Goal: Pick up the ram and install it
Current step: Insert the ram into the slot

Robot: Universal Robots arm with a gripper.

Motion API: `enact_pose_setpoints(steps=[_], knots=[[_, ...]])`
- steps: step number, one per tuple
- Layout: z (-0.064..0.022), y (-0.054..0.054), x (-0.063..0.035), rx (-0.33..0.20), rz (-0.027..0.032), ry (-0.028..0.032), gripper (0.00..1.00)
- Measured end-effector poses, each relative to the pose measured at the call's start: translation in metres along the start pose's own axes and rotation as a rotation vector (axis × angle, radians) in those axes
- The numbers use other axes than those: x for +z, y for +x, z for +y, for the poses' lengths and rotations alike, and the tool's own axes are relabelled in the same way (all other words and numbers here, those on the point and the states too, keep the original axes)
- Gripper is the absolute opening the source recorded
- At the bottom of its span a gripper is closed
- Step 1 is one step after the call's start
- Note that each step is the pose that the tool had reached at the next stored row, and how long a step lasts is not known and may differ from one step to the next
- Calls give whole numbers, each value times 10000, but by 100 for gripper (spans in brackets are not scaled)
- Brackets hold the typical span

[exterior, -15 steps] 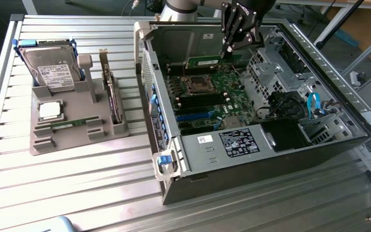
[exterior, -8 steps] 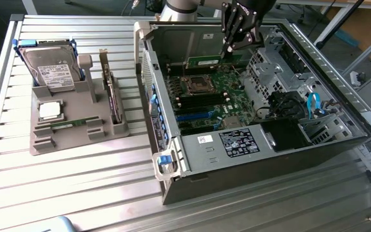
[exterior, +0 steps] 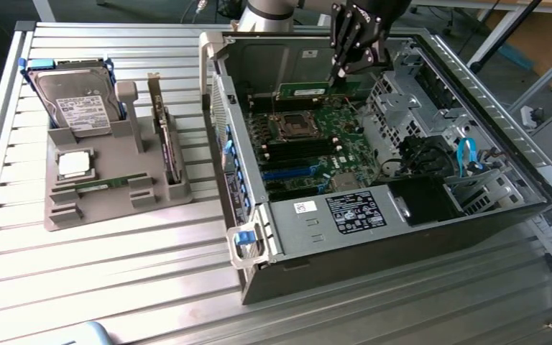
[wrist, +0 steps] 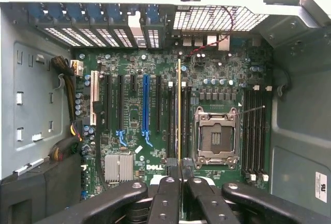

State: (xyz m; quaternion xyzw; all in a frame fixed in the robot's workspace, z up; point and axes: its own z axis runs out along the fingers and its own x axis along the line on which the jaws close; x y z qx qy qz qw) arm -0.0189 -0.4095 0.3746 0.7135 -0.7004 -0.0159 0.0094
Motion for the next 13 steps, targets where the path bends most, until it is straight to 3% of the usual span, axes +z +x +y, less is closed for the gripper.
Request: enact_pose_setpoints(steps=[8,13], knots=[[-92,2,-3,0,1,-3,12],[-95,2,-4,0,1,-4,12]])
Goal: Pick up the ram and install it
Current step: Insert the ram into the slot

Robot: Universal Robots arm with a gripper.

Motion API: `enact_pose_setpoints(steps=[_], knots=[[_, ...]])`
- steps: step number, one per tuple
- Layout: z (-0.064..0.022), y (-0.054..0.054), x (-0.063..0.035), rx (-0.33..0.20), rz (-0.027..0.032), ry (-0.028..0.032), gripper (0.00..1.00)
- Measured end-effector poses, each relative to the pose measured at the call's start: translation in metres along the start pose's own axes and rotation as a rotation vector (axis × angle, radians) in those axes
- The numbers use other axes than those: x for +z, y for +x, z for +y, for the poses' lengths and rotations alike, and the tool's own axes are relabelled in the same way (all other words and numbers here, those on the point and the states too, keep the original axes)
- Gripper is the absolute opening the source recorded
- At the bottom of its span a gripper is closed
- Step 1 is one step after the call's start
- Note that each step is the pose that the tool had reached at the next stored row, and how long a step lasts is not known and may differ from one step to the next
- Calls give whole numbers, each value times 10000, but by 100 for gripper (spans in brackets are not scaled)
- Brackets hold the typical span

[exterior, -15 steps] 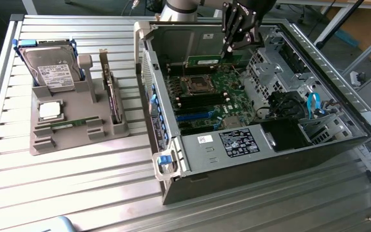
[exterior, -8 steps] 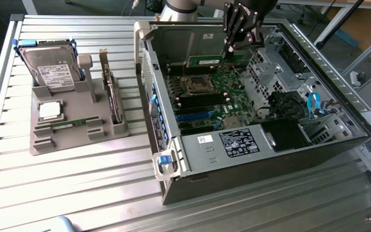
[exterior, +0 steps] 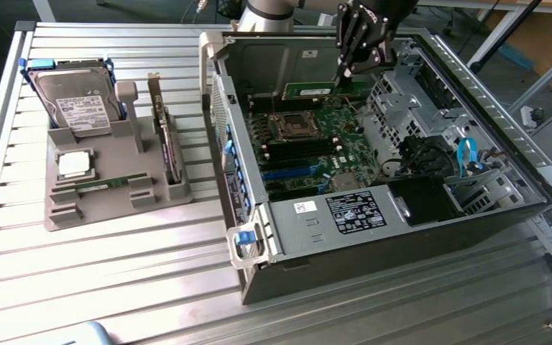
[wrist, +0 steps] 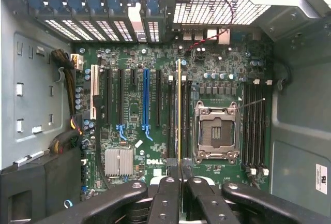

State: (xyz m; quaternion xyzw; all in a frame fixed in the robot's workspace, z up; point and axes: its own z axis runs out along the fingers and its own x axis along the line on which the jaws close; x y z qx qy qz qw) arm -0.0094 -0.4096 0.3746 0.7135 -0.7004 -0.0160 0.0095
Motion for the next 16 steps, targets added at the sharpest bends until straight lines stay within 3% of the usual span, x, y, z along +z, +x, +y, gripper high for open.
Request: enact_pose_setpoints(steps=[16], knots=[[-5,1,126,-1,-19,0,12]])
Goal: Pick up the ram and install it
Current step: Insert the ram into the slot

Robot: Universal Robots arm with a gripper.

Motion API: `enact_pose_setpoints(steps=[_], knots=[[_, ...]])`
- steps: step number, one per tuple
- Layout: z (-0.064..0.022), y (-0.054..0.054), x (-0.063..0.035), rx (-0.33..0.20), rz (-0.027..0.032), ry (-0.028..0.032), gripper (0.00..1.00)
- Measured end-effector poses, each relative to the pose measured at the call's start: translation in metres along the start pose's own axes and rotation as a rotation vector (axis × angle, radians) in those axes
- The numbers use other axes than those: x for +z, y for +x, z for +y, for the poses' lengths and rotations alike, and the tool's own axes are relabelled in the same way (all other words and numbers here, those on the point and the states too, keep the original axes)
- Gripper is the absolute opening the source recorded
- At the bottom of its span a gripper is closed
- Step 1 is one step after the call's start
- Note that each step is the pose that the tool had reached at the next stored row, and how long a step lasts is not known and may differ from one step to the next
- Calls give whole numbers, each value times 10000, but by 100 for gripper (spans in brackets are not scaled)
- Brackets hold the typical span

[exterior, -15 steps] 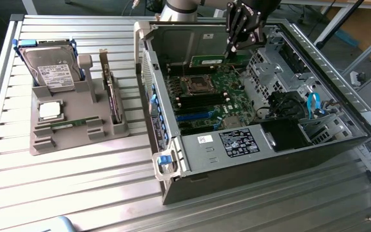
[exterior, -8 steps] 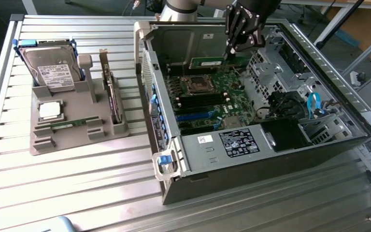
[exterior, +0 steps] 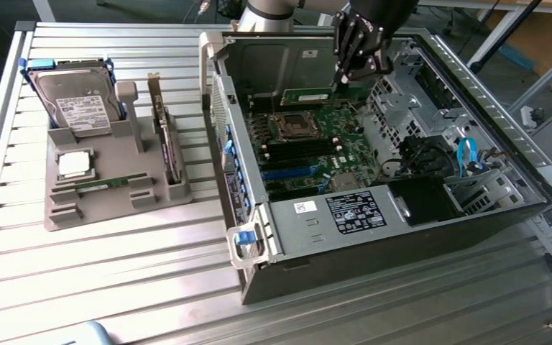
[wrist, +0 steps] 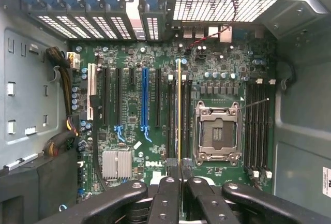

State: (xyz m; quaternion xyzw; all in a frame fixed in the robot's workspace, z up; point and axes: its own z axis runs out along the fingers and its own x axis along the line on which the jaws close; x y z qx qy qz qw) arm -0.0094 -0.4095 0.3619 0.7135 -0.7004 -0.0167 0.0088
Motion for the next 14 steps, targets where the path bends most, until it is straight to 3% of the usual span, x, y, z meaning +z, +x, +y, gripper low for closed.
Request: enact_pose_setpoints(steps=[14], knots=[[-4,1,120,-1,-1,0,12]])
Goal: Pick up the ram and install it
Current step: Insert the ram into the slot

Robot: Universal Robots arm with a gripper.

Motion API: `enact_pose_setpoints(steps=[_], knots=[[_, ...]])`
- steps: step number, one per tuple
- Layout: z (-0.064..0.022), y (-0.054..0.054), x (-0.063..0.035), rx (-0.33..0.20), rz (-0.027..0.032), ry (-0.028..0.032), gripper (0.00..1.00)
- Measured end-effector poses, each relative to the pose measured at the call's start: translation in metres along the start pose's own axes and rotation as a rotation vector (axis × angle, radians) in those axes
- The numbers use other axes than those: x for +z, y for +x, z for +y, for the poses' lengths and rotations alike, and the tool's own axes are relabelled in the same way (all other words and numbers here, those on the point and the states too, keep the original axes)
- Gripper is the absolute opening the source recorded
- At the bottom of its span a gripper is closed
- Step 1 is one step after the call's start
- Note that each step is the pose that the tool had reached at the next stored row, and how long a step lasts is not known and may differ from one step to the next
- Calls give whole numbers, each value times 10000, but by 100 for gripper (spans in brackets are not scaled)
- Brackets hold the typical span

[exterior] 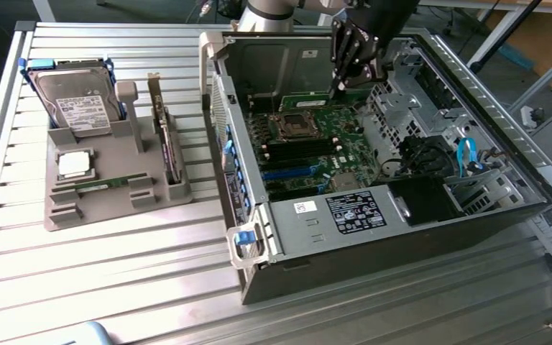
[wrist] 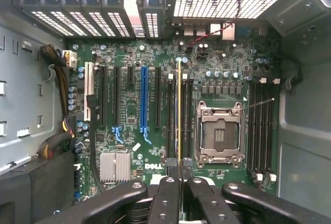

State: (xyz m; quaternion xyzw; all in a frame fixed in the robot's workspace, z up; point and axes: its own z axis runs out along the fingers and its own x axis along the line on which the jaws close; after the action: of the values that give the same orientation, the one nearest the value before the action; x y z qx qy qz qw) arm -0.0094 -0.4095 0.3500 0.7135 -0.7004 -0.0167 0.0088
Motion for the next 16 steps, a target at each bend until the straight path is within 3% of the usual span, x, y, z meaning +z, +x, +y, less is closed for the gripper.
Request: enact_pose_setpoints(steps=[16], knots=[[-4,1,118,0,0,0,12]])
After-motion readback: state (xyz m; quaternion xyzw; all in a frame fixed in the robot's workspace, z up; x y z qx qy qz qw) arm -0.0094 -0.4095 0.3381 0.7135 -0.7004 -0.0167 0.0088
